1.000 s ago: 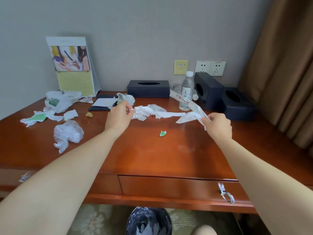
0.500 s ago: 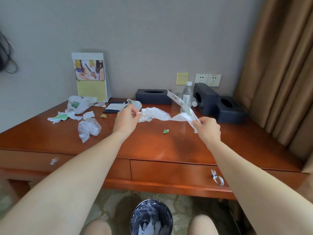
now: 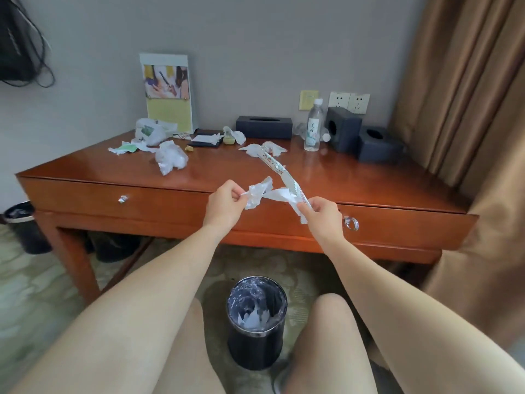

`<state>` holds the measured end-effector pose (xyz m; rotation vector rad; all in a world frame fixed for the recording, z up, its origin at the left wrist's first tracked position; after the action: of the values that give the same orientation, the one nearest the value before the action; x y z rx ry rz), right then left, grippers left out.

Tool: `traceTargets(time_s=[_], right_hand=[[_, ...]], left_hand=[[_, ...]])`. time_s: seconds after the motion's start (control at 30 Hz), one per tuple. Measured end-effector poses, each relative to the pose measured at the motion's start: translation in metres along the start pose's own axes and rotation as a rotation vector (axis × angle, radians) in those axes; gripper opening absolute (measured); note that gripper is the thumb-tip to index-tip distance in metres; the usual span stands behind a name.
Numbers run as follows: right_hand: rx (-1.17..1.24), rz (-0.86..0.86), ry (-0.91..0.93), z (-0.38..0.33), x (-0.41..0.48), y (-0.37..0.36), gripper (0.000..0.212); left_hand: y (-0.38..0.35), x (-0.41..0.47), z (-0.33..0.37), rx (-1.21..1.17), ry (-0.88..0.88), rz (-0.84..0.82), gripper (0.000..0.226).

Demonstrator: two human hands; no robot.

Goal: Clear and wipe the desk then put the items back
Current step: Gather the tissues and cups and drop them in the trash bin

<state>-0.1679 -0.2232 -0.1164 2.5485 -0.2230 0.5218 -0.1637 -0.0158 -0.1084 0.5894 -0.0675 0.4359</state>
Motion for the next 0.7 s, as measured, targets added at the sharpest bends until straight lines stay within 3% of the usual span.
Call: traceTargets(time_s=[0.33,0.7], right_hand=[[0.025,-0.099,-0.109,0.052,-0.093,-0.024,0.018],[-0.049,-0.267,-0.259,0.116,-0.118,-0.058,0.024]], left_hand=[[-0.019,-0.072,-0.077,0.029,0.125,-0.035,0.007],[-0.061,-0.072,-0.133,0.08,0.31,-0.107,0.007]])
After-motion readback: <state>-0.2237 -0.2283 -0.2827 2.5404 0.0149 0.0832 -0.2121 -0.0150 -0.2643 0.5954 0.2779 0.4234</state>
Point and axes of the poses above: each hand's wrist, its own x-axis towards the middle knuckle, its own y-axis out of the back of the hand, z = x × y, the point moved 1 cm from there along x, towards the middle knuckle, and after that the axes turned 13 degrees about y, right-handed, at the moved point
